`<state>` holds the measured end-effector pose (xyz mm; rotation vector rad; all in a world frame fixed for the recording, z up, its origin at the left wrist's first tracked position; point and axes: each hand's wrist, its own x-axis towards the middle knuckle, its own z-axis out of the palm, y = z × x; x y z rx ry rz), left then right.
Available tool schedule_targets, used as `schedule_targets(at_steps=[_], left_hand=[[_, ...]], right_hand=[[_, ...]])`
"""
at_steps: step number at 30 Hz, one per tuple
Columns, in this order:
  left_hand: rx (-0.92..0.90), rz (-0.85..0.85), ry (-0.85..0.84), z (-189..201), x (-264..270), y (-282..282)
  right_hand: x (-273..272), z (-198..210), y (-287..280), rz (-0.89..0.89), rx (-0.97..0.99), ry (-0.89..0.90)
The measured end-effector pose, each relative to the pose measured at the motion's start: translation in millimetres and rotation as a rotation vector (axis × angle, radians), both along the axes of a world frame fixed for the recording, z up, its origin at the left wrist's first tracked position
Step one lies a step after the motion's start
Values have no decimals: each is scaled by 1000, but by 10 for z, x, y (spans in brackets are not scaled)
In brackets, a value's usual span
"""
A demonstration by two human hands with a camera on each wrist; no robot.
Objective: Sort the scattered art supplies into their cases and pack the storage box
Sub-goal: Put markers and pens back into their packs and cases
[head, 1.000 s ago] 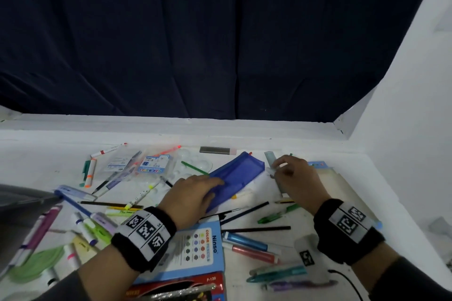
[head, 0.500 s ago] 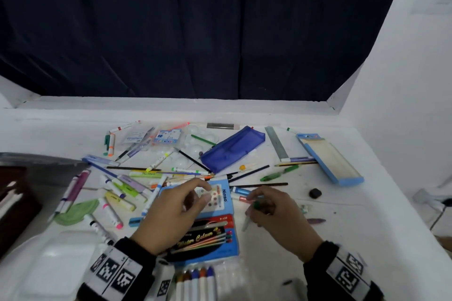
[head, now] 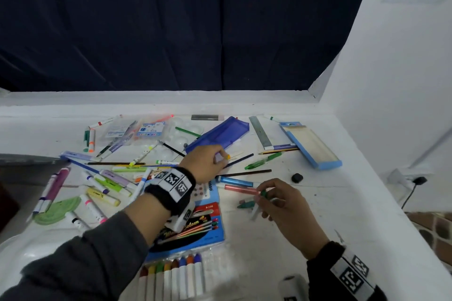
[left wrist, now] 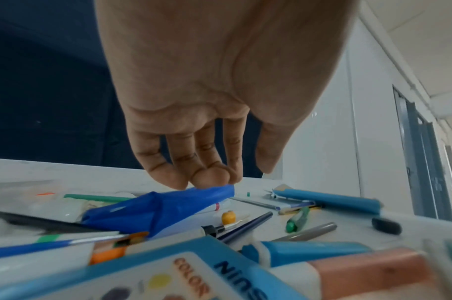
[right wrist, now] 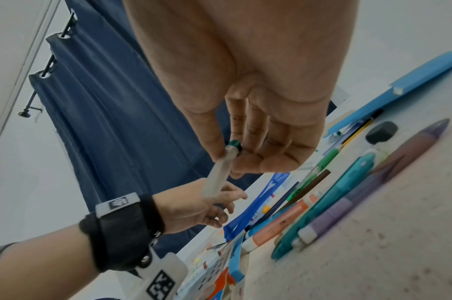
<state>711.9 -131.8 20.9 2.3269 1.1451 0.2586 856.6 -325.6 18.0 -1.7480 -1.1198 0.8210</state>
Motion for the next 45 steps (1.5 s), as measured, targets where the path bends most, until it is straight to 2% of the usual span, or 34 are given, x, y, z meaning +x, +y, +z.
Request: schedule_targets(at_steps=[3,8,13,17,21,24,28,31,33,37,45], left_hand=[[-6,-27,137,-29,317,184],[138,-83,404,-153,636,376],[244,-77,483,-194,697,380],[187,-37,373,-96,600,378],[111,51,69,165,263,227],[65,85,-174,297,-121,-28],[105,114,-326,353,-616,-524],[34,130,-404,342,-892,-896],[-69,115,-408,251,-1078,-1058],[-220,36,-297,36,-1314,-1300],[-168,-68,-79,-201,-1209,-1425]], right_hand=[[93,46,-15,-39,-11,35],[193,106,-54,-83,-2,68],[205,117,-61,-91,-8,91],[166,120,-27,-81,11,121],[87,136,51,-44,36,163],[0,85,129,6,23,147],[-209,-32,168,122,-13,81],[-361,-164,123,228,-42,57],[-440,-226,82,287,-55,26],[-545,-266,22,363,-68,-83],[-626,-347,-46,498,-132,-149]])
